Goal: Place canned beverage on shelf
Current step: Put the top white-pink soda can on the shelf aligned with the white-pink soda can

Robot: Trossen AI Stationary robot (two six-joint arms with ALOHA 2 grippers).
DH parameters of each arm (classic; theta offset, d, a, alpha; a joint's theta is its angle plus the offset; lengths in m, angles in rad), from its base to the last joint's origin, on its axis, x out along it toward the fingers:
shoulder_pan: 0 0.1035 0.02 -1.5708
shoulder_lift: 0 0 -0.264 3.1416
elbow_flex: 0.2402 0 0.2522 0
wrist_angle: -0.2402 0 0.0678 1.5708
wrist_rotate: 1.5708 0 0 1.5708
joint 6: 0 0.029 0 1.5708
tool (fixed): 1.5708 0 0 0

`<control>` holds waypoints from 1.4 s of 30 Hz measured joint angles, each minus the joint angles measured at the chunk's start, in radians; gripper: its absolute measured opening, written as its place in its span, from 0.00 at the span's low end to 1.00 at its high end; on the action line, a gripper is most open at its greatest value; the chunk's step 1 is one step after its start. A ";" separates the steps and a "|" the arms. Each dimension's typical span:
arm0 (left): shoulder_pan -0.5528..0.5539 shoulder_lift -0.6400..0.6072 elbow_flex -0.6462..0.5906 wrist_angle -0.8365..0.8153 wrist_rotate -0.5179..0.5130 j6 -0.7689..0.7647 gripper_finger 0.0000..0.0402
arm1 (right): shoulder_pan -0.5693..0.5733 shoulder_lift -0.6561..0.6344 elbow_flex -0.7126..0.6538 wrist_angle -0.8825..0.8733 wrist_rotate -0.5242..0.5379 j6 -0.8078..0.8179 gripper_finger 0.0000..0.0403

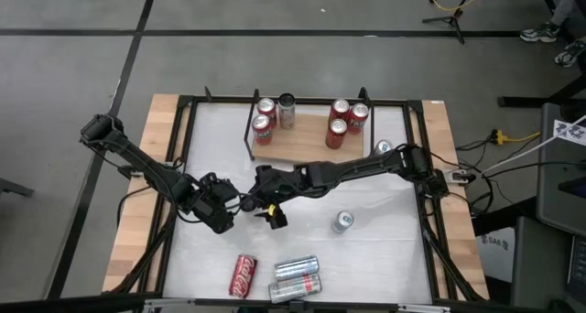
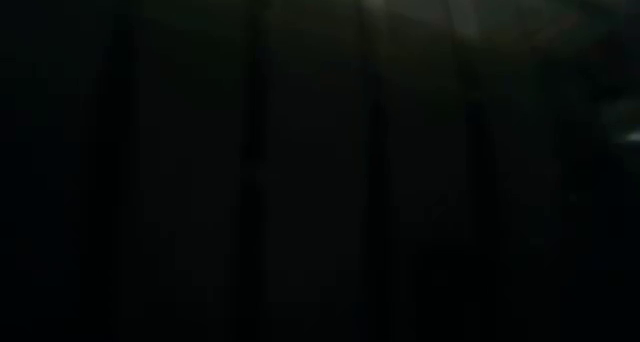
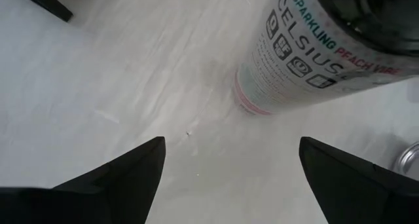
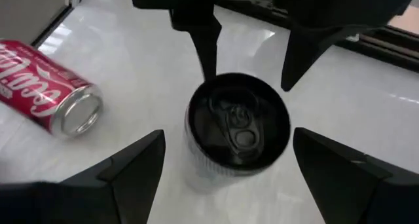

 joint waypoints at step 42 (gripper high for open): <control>0.000 0.000 0.000 0.007 0.000 0.000 0.86 | -0.001 -0.080 -0.002 -0.045 0.014 0.048 0.58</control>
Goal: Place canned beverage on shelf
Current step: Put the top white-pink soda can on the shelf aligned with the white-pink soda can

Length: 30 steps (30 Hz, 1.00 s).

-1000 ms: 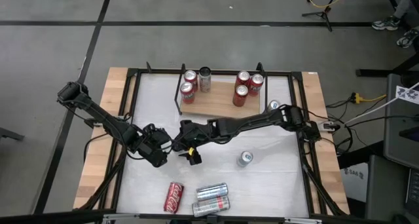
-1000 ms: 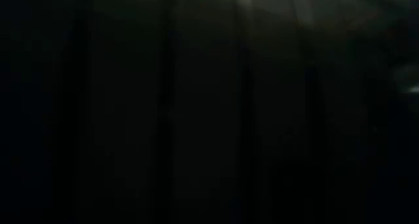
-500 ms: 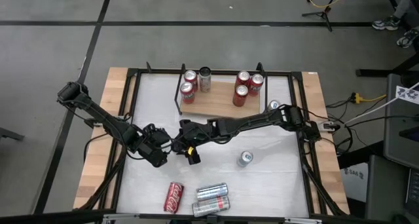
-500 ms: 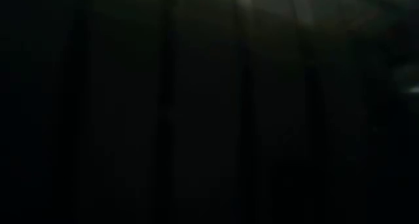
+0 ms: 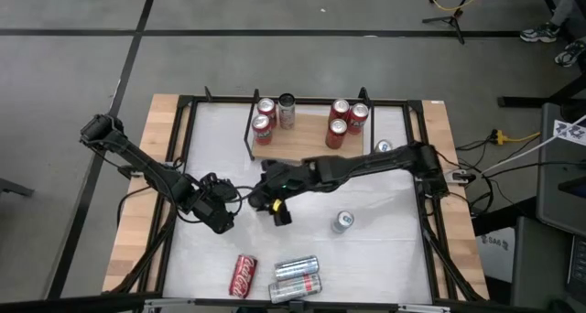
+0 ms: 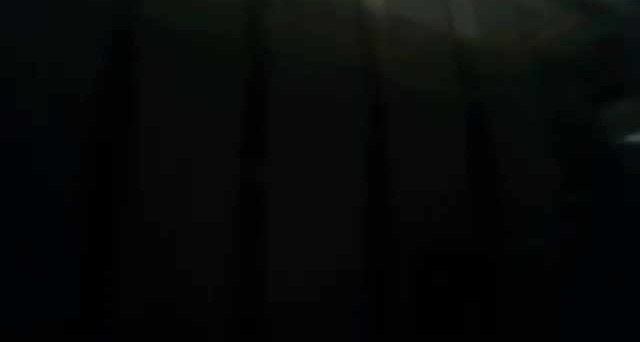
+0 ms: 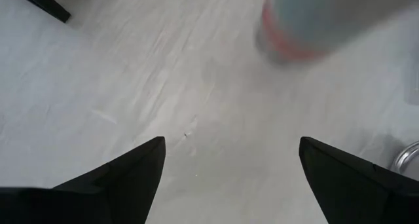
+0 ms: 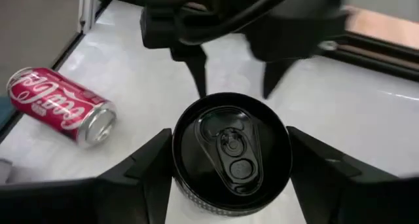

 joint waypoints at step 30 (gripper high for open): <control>0.000 0.000 0.000 0.000 0.000 0.000 0.86 | -0.309 -0.330 -0.288 -0.014 -0.017 -0.075 0.58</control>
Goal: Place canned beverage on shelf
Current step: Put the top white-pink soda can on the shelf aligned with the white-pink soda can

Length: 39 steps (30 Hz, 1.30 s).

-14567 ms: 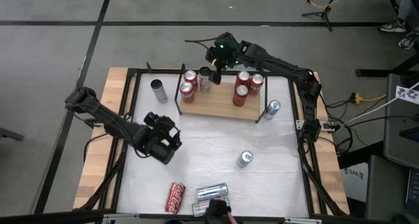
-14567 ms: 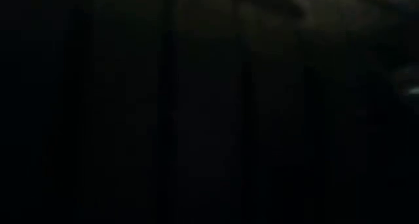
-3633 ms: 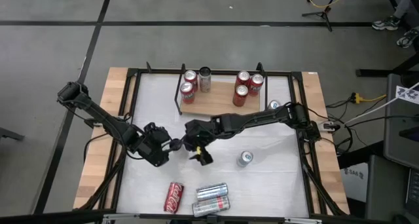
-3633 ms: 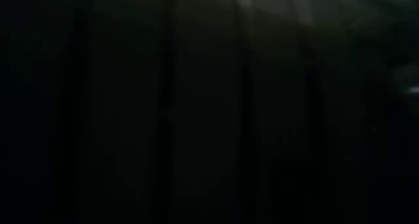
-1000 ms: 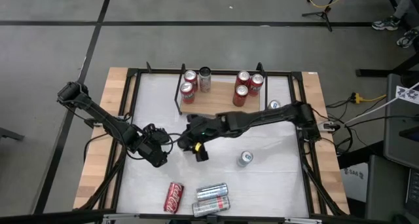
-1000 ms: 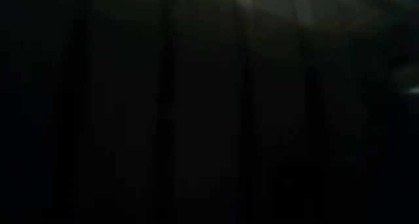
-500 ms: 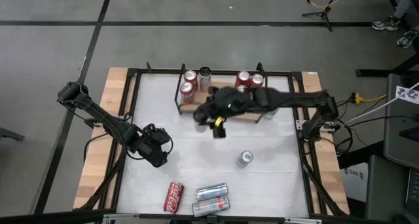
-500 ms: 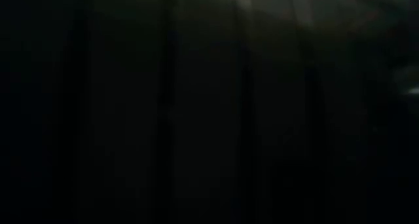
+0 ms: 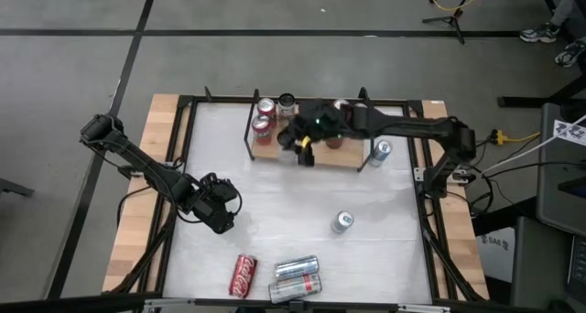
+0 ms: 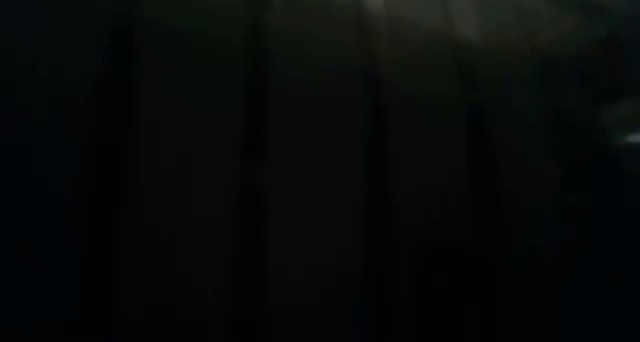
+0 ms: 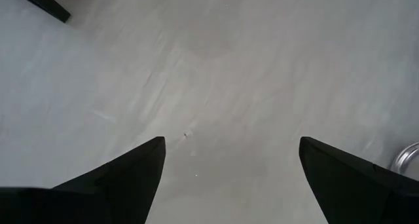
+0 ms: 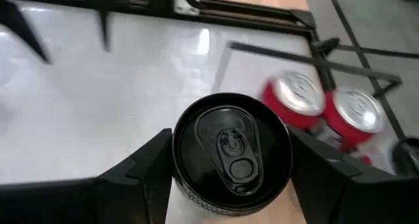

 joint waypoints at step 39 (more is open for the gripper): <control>0.000 0.000 0.000 0.000 0.000 0.000 0.86 | -0.210 0.013 -0.203 0.327 -0.129 -0.009 0.59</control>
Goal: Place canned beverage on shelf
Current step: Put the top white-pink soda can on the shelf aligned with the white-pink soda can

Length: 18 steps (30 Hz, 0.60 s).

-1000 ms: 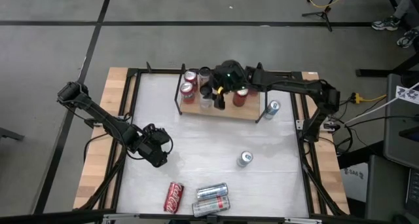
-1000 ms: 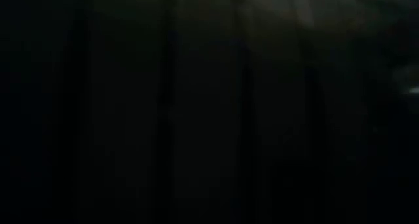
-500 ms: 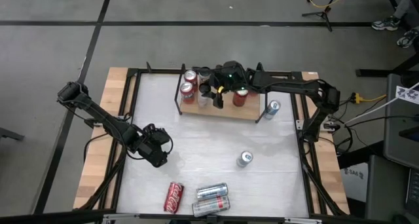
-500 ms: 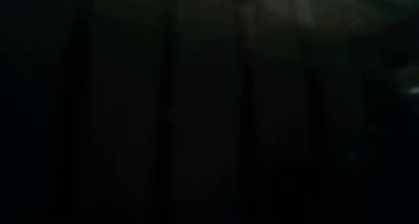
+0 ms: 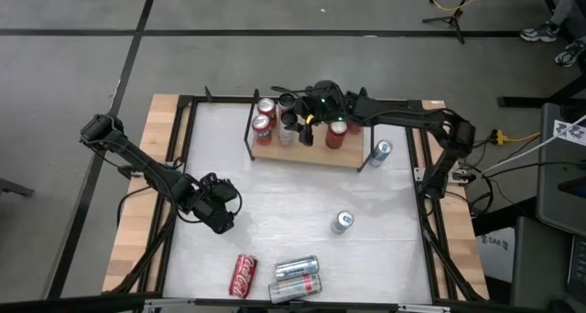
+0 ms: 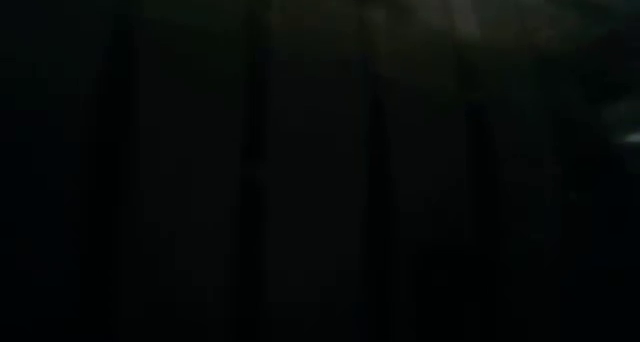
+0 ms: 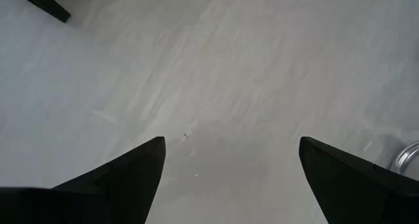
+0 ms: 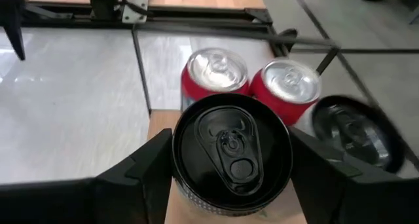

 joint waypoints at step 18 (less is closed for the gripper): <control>0.000 0.000 0.000 0.006 0.000 0.000 0.86 | 0.002 0.057 0.003 0.037 0.002 0.002 0.61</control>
